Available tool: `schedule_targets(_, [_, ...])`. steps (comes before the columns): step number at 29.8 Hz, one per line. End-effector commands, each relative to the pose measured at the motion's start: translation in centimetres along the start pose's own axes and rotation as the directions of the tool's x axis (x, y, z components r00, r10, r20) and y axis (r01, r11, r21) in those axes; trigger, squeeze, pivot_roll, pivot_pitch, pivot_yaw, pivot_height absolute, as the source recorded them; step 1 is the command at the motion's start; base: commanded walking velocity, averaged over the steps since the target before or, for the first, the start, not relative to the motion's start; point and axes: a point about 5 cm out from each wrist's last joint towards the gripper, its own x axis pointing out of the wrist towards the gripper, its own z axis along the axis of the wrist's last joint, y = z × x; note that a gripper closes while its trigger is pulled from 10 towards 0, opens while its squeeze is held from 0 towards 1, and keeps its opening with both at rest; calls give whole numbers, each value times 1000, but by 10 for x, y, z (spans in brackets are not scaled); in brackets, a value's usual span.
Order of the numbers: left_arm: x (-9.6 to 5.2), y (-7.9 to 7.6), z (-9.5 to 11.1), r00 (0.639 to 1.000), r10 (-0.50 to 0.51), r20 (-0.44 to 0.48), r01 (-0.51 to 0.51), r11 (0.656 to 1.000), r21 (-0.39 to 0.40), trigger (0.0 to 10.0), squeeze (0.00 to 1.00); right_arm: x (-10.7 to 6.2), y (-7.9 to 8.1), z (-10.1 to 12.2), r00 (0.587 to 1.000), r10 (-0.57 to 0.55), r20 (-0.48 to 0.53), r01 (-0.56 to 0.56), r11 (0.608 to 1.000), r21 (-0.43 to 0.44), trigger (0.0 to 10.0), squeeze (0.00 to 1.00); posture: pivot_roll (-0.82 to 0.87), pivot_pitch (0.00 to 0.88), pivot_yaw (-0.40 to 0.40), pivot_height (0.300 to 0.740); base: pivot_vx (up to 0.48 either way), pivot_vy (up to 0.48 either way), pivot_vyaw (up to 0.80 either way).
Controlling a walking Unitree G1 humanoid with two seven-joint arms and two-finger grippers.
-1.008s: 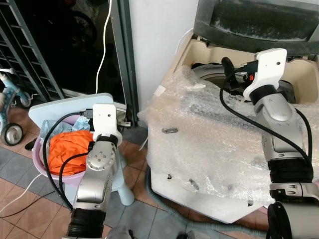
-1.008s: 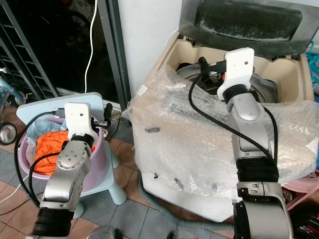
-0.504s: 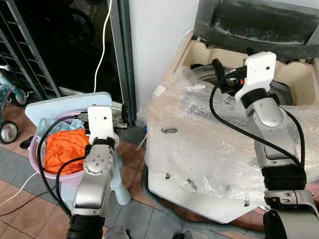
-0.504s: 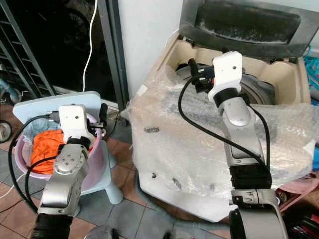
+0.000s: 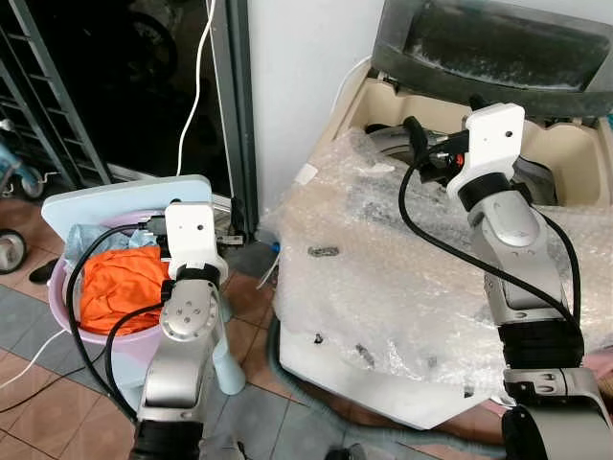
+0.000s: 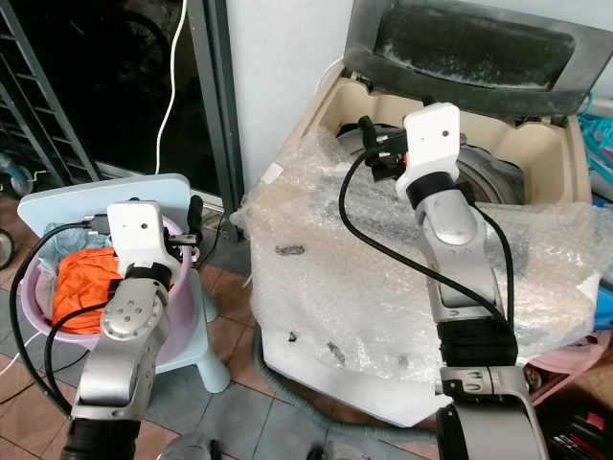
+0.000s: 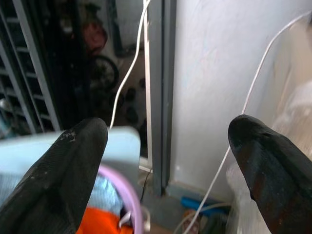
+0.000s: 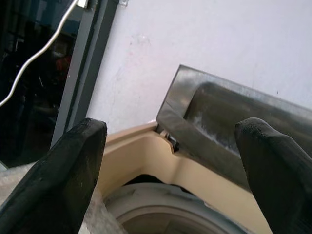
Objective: Clothes washing
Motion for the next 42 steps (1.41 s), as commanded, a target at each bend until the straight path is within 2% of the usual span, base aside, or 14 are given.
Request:
schedule_targets(1, [-2, -3, 3, 1000, 4, 5, -4, 1000, -7, 10000, 0, 1, 2, 6, 1000, 13, 18, -13, 1000, -18, 10000, 0, 6, 0, -101, 740, 0, 0, 0])
schedule_targets(3, [-2, -2, 3, 1000, 4, 4, -4, 1000, -8, 10000, 0, 2, 3, 7, 1000, 9, 20, -8, 999, -35, 10000, 0, 10, 0, -103, 740, 0, 0, 0])
schedule_targets(11, [-2, 3, 5, 1000, 18, 3, -18, 1000, 8, 10000, 0, 1, 8, 4, 1000, 0, 9, 0, 1000, 0, 10000, 0, 22, 0, -94, 740, 0, 0, 656])
schedule_targets(15, [-2, 0, 6, 1000, 23, 3, -23, 1000, 11, 10000, 0, 1, 3, 3, 1000, -25, 2, 25, 1000, 4, 10000, 0, 28, 0, -94, 740, 0, 0, 753])
schedule_targets(19, [-1, 0, 8, 999, 36, 10, -36, 999, 8, 10000, 0, 0, 0, 0, 999, -47, -16, 47, 999, 15, 10000, 0, 15, 0, -94, 740, 0, 0, 0])
schedule_targets(23, [0, 6, 8, 999, 37, 6, -37, 999, 11, 10000, 0, -5, -1, 3, 997, -82, -10, 82, 997, 9, 10000, 0, -12, 0, -55, 740, 0, 0, 0])
schedule_targets(26, [0, 6, 8, 1000, -9, 25, 7, 998, 60, 10000, 0, -17, -2, -4, 992, -118, -33, 118, 993, -3, 10000, 0, -19, 0, -33, 740, 0, 0, 0])
schedule_targets(30, [2, 4, 7, 999, -45, 12, 44, 997, 64, 10000, 0, -25, -2, -9, 988, -149, -49, 148, 989, -14, 10000, 0, -30, 0, -15, 740, 0, 0, 0])
schedule_targets(37, [9, 6, 8, 999, -47, 22, 45, 996, 74, 10000, 0, -30, -2, -14, 980, -185, -70, 185, 983, -5, 10000, 0, -29, 0, 1, 740, 0, 0, 0])
schedule_targets(42, [14, 12, 12, 998, -60, 33, 57, 993, 99, 10000, 0, -30, 8, -13, 979, -192, -64, 192, 981, -13, 10000, 0, -32, 0, 35, 740, 0, 0, 0])
